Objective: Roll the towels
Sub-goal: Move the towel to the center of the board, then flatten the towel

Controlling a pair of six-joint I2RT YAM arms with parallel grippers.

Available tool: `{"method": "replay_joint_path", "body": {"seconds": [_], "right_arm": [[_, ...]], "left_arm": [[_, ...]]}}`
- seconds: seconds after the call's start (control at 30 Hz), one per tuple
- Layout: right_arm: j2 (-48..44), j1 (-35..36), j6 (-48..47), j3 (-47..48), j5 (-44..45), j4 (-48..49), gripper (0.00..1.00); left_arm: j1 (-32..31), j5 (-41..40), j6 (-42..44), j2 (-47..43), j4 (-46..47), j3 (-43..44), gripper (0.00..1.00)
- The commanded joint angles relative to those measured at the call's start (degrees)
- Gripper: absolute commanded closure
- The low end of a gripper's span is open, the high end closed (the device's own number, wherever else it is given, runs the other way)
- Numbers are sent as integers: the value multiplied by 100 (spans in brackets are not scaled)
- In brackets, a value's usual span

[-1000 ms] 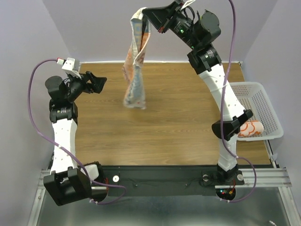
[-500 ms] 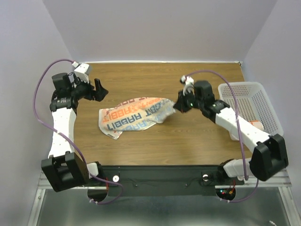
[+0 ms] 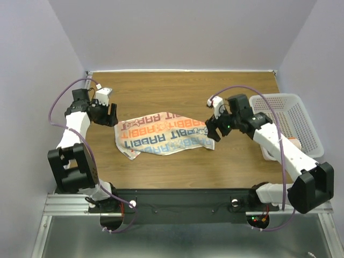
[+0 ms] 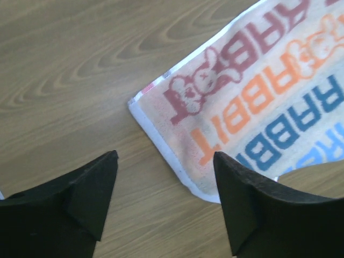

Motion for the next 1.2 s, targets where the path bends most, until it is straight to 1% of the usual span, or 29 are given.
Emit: {"method": "replay_joint_path", "body": {"seconds": [0.0, 0.03, 0.07, 0.1, 0.13, 0.2, 0.23, 0.27, 0.33, 0.37, 0.47, 0.57, 0.67, 0.73, 0.8, 0.93, 1.03, 1.17], "right_arm": [[318, -469, -41, 1101, -399, 85, 20], [512, -524, 21, 1260, -374, 94, 21], [1001, -629, 100, 1419, -296, 94, 29], [1232, -682, 144, 1612, -312, 94, 34], [1443, -726, 249, 1918, -304, 94, 43], [1918, -735, 312, 2253, -294, 121, 50], [2381, -735, 486, 2403, -225, 121, 52], [2586, -735, 531, 2709, -94, 129, 53], [3112, -744, 663, 2957, 47, 156, 53], [3272, -735, 681, 3167, 126, 147, 51], [3676, -735, 699, 3318, 101, 147, 42], [3958, -735, 760, 3406, -188, 147, 37], [4213, -735, 725, 3433, -399, 138, 37], [4319, -735, 717, 3450, -496, 138, 37], [4424, -735, 742, 3450, -681, 130, 37], [4592, -726, 664, 3407, -761, 59, 37], [4636, -726, 532, 3319, -778, -2, 38], [4724, -726, 418, 3231, -884, -55, 40]], "left_arm": [[11, -431, -67, 384, 79, 251, 33], [19, -475, -102, 464, 123, 270, 35], [11, -562, -172, 595, 202, 296, 38], [10, -580, -173, 666, 211, 314, 39], [10, -633, -182, 745, 211, 331, 40], [10, -677, -173, 938, 220, 366, 42], [10, -703, -190, 1000, 229, 366, 42], [10, -808, -199, 1140, 246, 375, 42], [10, -879, -191, 1282, 212, 437, 41], [10, -905, -182, 1369, 211, 437, 37], [10, -739, -129, 1414, 203, 419, 29], [-7, -686, -181, 1572, 211, 489, 28], [-25, -624, -225, 1809, 272, 621, 29], [-68, -598, -261, 1897, 317, 700, 29], [-77, -510, -339, 2072, 352, 866, 31], [-156, -413, -384, 2354, 334, 1087, 35], [-227, -396, -375, 2442, 343, 1096, 37], [-323, -343, -419, 2477, 361, 956, 44]]}}
